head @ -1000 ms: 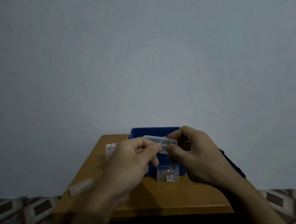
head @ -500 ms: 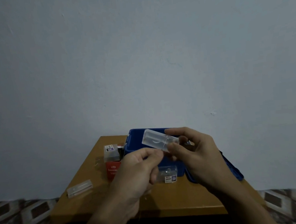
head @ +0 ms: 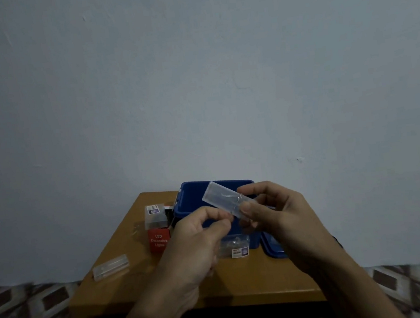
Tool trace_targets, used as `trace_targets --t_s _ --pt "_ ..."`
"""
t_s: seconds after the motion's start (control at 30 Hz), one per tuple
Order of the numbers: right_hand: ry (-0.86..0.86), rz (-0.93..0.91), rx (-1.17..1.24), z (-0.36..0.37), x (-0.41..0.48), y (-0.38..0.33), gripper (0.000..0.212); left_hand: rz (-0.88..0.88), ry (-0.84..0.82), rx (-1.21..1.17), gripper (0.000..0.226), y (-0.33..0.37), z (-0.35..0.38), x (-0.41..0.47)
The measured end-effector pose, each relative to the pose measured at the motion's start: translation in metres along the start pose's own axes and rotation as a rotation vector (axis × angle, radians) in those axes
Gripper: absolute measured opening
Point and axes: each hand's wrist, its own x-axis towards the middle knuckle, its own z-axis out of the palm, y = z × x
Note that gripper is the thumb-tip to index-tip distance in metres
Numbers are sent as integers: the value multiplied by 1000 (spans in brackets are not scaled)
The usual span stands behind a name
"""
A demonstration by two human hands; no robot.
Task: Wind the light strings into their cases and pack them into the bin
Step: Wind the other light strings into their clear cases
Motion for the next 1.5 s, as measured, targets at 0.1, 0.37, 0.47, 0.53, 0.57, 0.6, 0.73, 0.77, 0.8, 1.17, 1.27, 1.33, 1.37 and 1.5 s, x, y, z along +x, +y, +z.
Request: trace_targets --t_s 0.1,0.37,0.47,0.53,0.57,0.6,0.73,0.77,0.8,1.17,1.27,1.33,1.37,1.5 --pt "37 -27 -61 3 -1 0 20 -31 -4 -45 11 -1 0 2" --pt "75 -36 -26 9 -3 2 19 -60 -67 -101 19 -2 -4 5" --pt "78 -17 6 10 -2 2 20 -61 -80 -101 19 -2 -6 6" --pt "77 1 36 9 -1 1 20 -60 -99 -86 18 -3 -7 6" --pt "72 15 63 8 -1 0 21 -56 -112 -75 18 -3 -7 6" --pt "65 30 94 7 -1 -2 22 -51 -127 -66 19 -4 -8 6" --pt "44 60 186 3 0 -7 29 -65 -188 -16 21 -9 -11 7" --pt "43 59 186 2 0 -8 32 -67 -200 2 21 -11 -12 7" --pt "43 59 191 2 1 -8 34 -67 -209 22 22 -12 -13 8" --pt "-231 113 277 -9 -2 -17 33 -94 -238 114 32 -10 -23 18" --pt "-341 133 268 -14 -2 -19 29 -49 -243 161 22 -5 -30 20" --pt "-406 139 213 -17 -2 -20 26 -16 -235 195 29 -1 -33 22" --pt "-442 139 178 -17 -3 -21 25 -8 -247 212 23 4 -35 24" --pt "-499 138 -11 -16 -7 -24 18 -44 -344 273 43 23 -38 32"
